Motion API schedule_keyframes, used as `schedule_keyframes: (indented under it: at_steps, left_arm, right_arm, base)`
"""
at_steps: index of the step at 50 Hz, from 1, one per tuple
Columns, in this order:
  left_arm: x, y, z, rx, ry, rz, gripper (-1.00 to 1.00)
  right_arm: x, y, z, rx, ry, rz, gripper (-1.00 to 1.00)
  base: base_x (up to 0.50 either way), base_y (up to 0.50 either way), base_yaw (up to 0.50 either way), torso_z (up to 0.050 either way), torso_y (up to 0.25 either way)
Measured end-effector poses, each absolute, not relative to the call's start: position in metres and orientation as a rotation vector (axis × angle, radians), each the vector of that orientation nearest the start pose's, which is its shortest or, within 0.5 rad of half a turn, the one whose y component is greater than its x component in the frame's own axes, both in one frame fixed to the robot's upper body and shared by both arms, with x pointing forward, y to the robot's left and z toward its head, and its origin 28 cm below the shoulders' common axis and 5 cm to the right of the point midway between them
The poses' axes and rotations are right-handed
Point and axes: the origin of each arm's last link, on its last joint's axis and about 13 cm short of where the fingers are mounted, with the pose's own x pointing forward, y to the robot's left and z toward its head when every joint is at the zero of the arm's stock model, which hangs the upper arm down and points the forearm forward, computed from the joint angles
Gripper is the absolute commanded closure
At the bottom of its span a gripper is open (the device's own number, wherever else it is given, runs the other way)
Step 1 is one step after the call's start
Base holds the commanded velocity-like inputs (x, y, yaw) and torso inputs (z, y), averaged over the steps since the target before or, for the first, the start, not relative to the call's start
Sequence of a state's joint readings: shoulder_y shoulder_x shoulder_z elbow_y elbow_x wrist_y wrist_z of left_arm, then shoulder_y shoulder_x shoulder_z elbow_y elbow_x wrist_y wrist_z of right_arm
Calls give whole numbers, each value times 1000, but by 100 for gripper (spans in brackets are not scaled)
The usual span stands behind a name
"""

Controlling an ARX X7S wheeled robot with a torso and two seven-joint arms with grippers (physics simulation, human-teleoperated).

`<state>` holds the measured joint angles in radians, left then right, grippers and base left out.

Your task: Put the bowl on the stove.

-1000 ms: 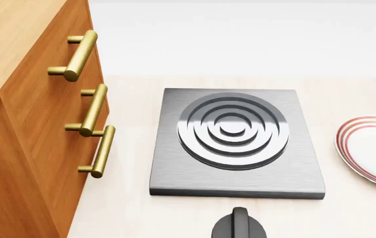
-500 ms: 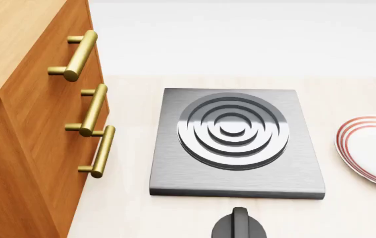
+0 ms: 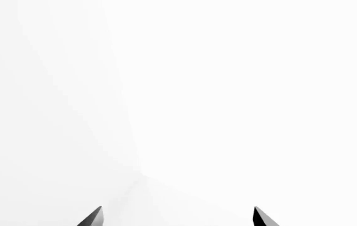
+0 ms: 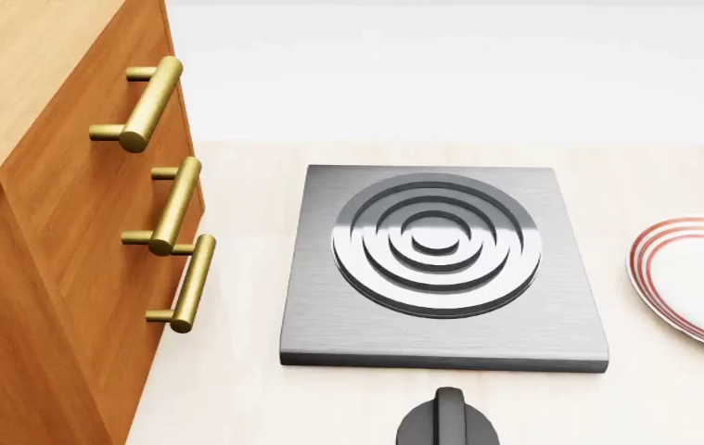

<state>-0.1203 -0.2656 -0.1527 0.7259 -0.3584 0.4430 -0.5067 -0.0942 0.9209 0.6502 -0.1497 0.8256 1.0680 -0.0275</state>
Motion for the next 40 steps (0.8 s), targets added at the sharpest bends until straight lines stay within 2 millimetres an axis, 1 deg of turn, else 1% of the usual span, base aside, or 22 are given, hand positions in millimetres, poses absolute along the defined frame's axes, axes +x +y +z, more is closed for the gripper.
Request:
schedule_keyframes:
  at_steps: [12, 30, 40]
  left_arm:
    - [171, 257, 217, -373, -1251, 352, -100]
    - [170, 257, 218, -374, -1254, 351, -100]
    - [170, 256, 218, -374, -1254, 346, -100]
  right_arm:
    - [157, -343, 138, 23, 590, -318, -100]
    - [160, -340, 122, 48, 638, -344, -100]
    - [165, -341, 117, 60, 651, -362, -100]
  base:
    - [0, 0, 0, 0, 0]
    - [0, 0, 0, 0, 0]
    - [0, 0, 0, 0, 0]
